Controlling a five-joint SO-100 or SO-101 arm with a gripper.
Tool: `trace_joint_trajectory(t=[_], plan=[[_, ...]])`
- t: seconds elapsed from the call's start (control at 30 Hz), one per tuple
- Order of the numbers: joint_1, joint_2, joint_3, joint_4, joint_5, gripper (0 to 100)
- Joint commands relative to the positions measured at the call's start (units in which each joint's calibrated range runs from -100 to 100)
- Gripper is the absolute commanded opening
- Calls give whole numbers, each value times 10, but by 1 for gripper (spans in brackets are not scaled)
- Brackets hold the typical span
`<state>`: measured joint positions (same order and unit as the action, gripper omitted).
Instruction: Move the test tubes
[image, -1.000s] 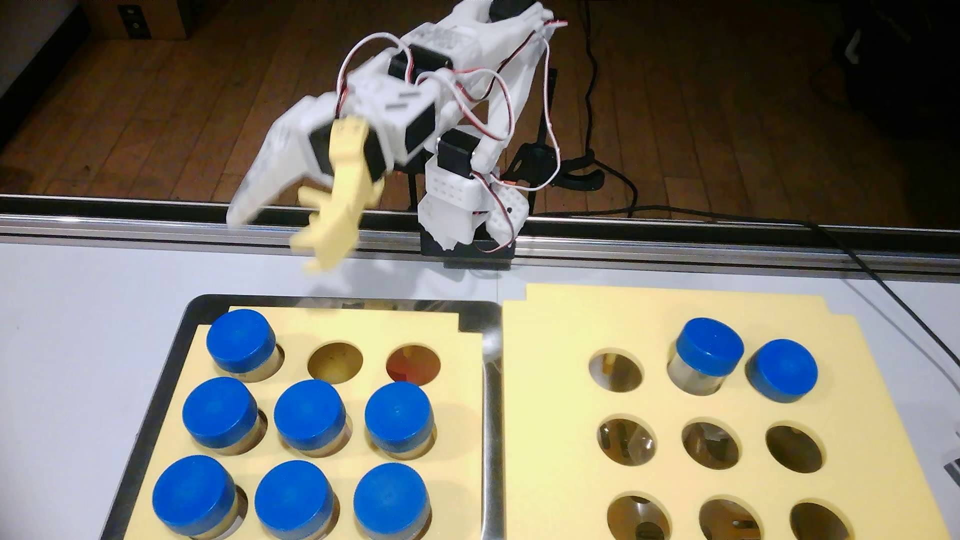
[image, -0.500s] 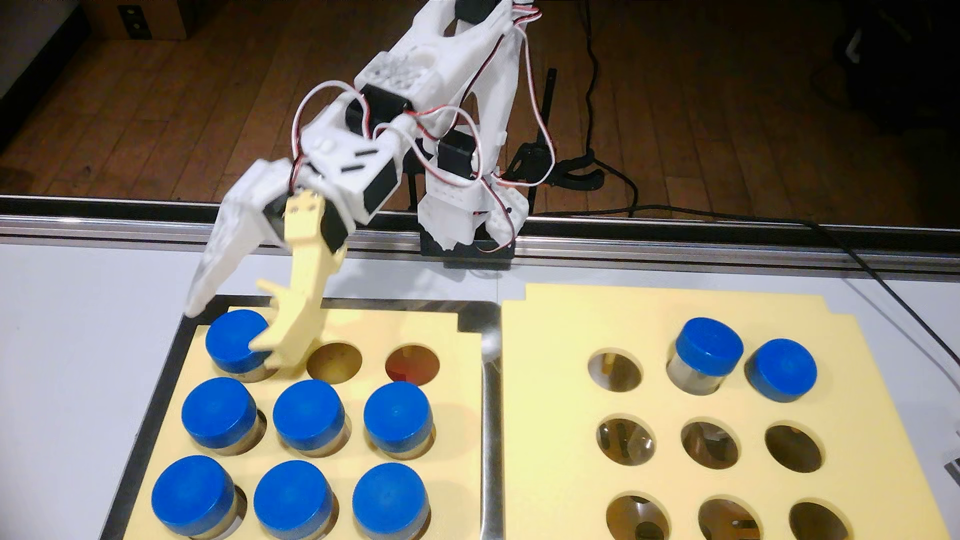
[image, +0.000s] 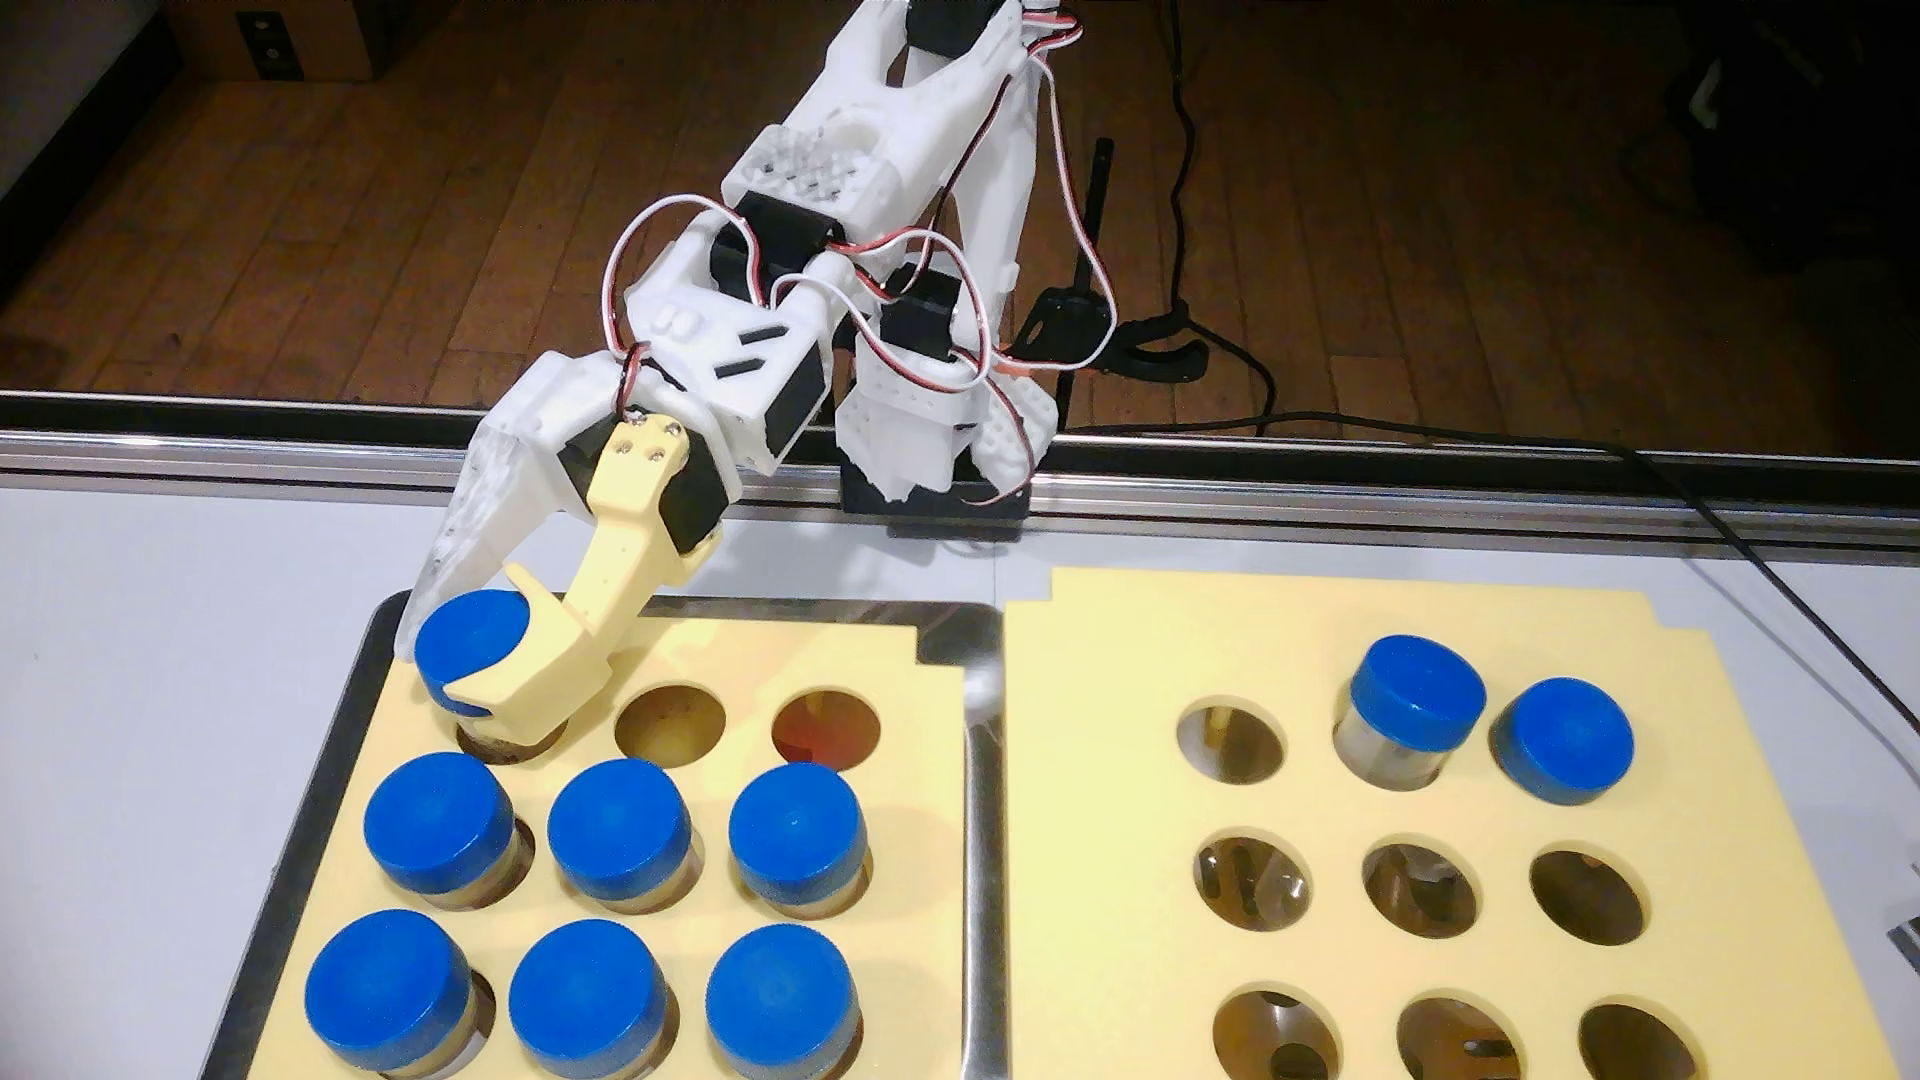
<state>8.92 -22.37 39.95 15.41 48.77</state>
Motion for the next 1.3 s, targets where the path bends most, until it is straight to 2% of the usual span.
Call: trace_joint_trajectory(t=[0.0,0.33,0.43,0.5,0.63,0.8,0.97,1.27], plan=[[-4,-8,-53,-8,-3,11],[15,-10,-467,-9,-3,11],[-32,-10,-497,-9,-3,11],[-120,-10,-471,-8,-3,11],[-229,-55,-362,-8,-3,11],[-356,-201,-111,-8,-3,11],[-386,-247,-22,-8,-3,11],[-389,-131,-61,-9,-3,11]])
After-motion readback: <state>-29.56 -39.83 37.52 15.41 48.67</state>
